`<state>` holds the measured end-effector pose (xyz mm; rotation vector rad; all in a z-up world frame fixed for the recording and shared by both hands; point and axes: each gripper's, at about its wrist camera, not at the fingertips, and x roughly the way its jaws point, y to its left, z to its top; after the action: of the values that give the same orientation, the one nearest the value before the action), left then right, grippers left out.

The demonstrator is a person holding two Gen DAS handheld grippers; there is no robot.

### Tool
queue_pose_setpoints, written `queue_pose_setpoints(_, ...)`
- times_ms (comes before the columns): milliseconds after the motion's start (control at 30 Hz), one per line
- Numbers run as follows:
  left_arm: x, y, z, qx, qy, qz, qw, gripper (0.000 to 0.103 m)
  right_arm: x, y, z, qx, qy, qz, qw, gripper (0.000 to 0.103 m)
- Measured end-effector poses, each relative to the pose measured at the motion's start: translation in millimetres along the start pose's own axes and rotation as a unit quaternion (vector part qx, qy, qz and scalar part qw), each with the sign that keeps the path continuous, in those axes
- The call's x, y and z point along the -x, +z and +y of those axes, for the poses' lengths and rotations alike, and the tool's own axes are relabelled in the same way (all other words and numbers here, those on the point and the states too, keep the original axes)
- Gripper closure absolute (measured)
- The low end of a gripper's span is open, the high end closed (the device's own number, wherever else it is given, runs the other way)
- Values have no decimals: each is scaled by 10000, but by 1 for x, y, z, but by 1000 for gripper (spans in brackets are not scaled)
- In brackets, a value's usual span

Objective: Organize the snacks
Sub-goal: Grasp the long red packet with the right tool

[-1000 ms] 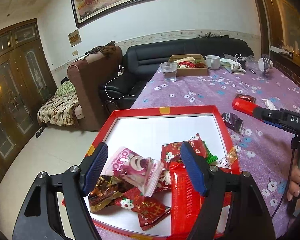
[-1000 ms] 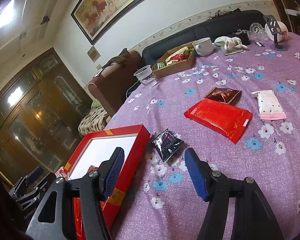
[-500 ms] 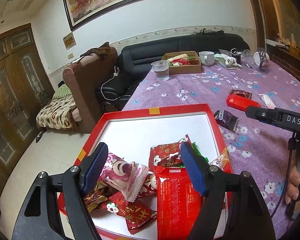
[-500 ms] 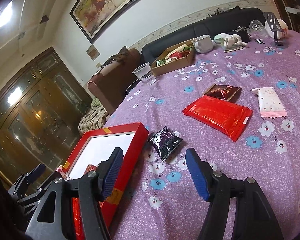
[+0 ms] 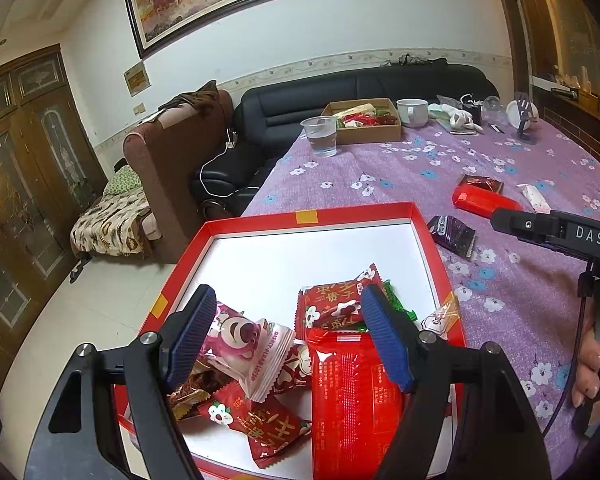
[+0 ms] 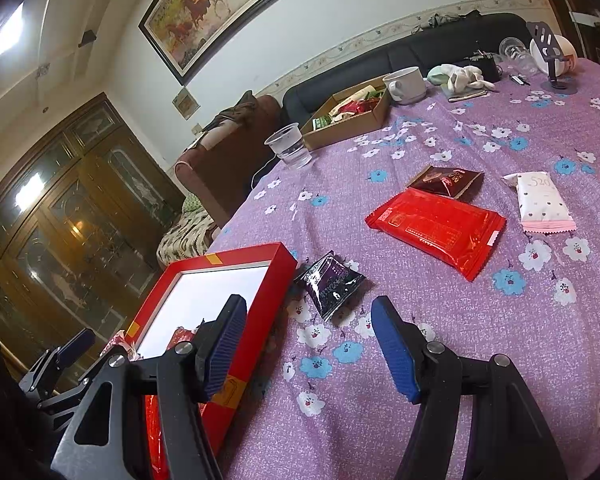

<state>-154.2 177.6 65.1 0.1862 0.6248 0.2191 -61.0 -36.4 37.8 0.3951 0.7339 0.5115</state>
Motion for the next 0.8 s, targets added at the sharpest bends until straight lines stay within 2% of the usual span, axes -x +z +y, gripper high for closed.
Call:
queue_pose_setpoints(300,-11,-8,6,27,-97,150,9998,28,2,2,-11,-203,-8,171,9996,36)
queue_pose_setpoints(533,-21,-13,18,159,-172,192,9995,28,3,28,-27,420,-863,550,9939,34)
queue_pose_setpoints(633,-22,-14,19,131,-208,188,9995,28,-7,45,-33,868,-1298,587,9860,34)
queue_pose_setpoints(733,-23,-14,21,132,-226,197,9995,28,-30,60,-41,1355,-1656,825,9734,33)
queue_pose_setpoints(800,-24,-13,22,134,-244,206,9994,28,-48,67,-47,1518,-1742,1012,9677,33)
